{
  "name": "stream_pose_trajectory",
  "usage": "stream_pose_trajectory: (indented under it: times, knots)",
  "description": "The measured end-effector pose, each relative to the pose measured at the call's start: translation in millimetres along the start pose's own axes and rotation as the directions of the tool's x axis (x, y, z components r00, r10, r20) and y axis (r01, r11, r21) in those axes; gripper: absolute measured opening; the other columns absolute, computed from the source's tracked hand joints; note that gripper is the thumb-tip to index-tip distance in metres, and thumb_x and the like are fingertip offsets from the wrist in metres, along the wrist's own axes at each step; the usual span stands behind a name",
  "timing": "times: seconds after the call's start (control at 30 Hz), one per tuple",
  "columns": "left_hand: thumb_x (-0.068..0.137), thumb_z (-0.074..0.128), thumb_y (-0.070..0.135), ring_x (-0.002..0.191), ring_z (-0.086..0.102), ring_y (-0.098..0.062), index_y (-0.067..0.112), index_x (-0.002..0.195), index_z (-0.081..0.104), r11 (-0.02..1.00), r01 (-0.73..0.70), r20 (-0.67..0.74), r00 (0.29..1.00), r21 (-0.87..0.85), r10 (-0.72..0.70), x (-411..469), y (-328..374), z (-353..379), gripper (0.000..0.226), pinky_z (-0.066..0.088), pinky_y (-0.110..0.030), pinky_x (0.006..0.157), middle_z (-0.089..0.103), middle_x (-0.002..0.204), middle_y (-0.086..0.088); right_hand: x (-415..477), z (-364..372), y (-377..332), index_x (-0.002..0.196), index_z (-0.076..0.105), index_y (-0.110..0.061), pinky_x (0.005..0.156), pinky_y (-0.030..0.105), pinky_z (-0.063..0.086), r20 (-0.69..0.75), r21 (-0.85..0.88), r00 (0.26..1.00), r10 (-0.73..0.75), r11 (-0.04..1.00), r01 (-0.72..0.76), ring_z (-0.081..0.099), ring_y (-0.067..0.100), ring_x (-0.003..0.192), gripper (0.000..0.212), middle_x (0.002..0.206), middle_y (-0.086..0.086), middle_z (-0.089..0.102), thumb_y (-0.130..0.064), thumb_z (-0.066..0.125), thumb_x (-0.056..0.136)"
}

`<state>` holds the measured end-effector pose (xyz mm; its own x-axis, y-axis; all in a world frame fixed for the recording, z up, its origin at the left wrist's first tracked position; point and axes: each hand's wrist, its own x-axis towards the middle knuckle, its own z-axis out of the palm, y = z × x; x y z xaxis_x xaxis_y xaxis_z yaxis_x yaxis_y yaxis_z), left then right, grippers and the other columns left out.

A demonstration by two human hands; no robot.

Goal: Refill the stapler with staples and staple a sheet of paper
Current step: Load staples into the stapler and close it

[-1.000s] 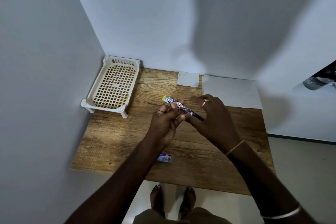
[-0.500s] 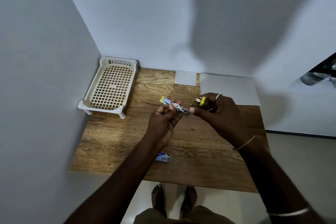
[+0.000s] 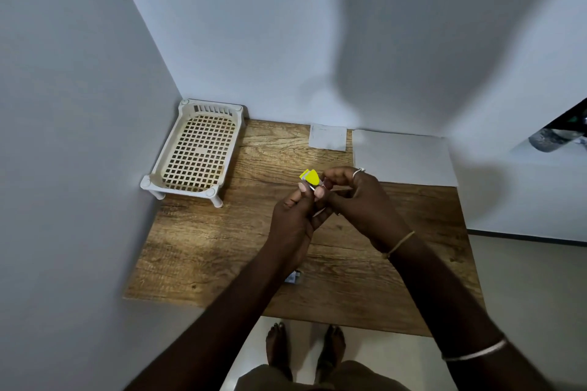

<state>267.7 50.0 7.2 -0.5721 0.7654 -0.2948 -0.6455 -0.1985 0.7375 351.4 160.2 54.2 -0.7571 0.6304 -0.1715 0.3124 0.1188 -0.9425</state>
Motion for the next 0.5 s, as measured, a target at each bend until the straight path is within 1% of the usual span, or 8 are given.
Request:
stream_pose_trajectory:
  times: [0.03,0.1,0.13,0.2,0.3,0.37,0.43,0.5]
  knots:
    - [0.102,0.047,0.041,0.12,0.068,-0.03,0.01,0.127,0.067,1.0,0.02,0.0,1.0,-0.013,-0.02,-2.1,1.2,2.8,0.045,0.059,-0.035,0.09,0.072,0.127,-0.014,0.8,-0.4,1.8,0.112,0.072,-0.028,0.072,0.024,0.052,0.018,0.007,1.0,0.009,1.0,-0.009,0.072,0.009,0.093,0.032,0.103,-0.004,0.075,-0.032,0.082,0.082]
    - [0.097,0.051,0.052,0.12,0.068,-0.03,0.014,0.126,0.069,0.999,0.046,0.016,0.999,-0.011,-0.045,-4.8,2.1,6.4,0.051,0.059,-0.035,0.09,0.071,0.128,-0.013,1.3,-2.6,4.4,0.113,0.072,-0.033,0.071,0.021,0.049,0.057,-0.031,0.998,0.01,0.999,-0.008,0.071,0.003,0.092,0.031,0.103,-0.005,0.075,-0.035,0.08,0.083]
    - [0.096,0.053,0.053,0.12,0.068,-0.03,0.015,0.125,0.07,0.999,0.051,0.024,0.998,0.002,-0.051,-6.0,1.6,7.6,0.051,0.059,-0.036,0.09,0.071,0.128,-0.014,1.4,-3.8,5.3,0.115,0.072,-0.033,0.07,0.021,0.049,0.077,-0.045,0.997,0.019,0.999,-0.016,0.071,0.003,0.092,0.032,0.103,-0.006,0.075,-0.036,0.079,0.084]
    - [0.098,0.057,0.051,0.117,0.07,-0.027,0.02,0.119,0.075,0.998,0.048,0.035,0.998,0.05,-0.05,-8.1,0.4,8.9,0.041,0.059,-0.034,0.087,0.073,0.126,-0.012,0.9,-5.4,7.2,0.118,0.071,-0.031,0.067,0.023,0.051,0.113,-0.038,0.993,0.046,0.998,-0.042,0.074,0.009,0.092,0.032,0.104,-0.003,0.077,-0.033,0.078,0.086]
    - [0.102,0.057,0.045,0.116,0.07,-0.021,0.02,0.118,0.075,0.99,0.036,0.012,0.999,0.14,-0.038,-10.5,-1.2,9.7,0.035,0.06,-0.034,0.084,0.075,0.122,-0.008,-2.5,-6.3,11.2,0.117,0.071,-0.029,0.061,0.027,0.056,0.137,-0.004,0.989,0.061,0.998,-0.061,0.075,0.012,0.083,0.028,0.094,0.0,0.079,-0.026,0.076,0.089]
    - [0.1,0.059,0.046,0.116,0.07,-0.019,0.019,0.118,0.075,0.984,0.048,-0.013,0.999,0.169,-0.046,-11.2,-3.6,9.3,0.036,0.061,-0.038,0.086,0.075,0.121,-0.007,-5.1,-5.1,13.2,0.109,0.075,-0.025,0.061,0.027,0.059,0.154,-0.01,0.987,0.048,0.999,-0.047,0.074,0.011,0.078,0.019,0.086,0.0,0.079,-0.019,0.073,0.091]
    - [0.096,0.062,0.051,0.113,0.071,-0.015,0.022,0.115,0.077,0.977,0.086,-0.055,0.996,0.197,-0.077,-11.7,-6.1,8.9,0.038,0.059,-0.04,0.09,0.076,0.12,-0.005,-7.0,-3.5,13.7,0.095,0.078,-0.018,0.058,0.023,0.055,0.153,-0.037,0.988,0.026,0.999,-0.021,0.07,0.01,0.068,0.008,0.075,0.0,0.076,-0.015,0.071,0.092]
    - [0.091,0.065,0.056,0.109,0.071,-0.008,0.026,0.112,0.077,0.96,0.112,-0.098,0.991,0.256,-0.09,-11.3,-6.0,6.0,0.039,0.055,-0.037,0.091,0.076,0.117,0.001,-7.5,-2.8,12.1,0.087,0.077,-0.019,0.056,0.026,0.054,0.138,-0.081,0.99,0.018,0.997,-0.007,0.064,0.011,0.059,0.009,0.065,0.003,0.071,-0.017,0.07,0.092]
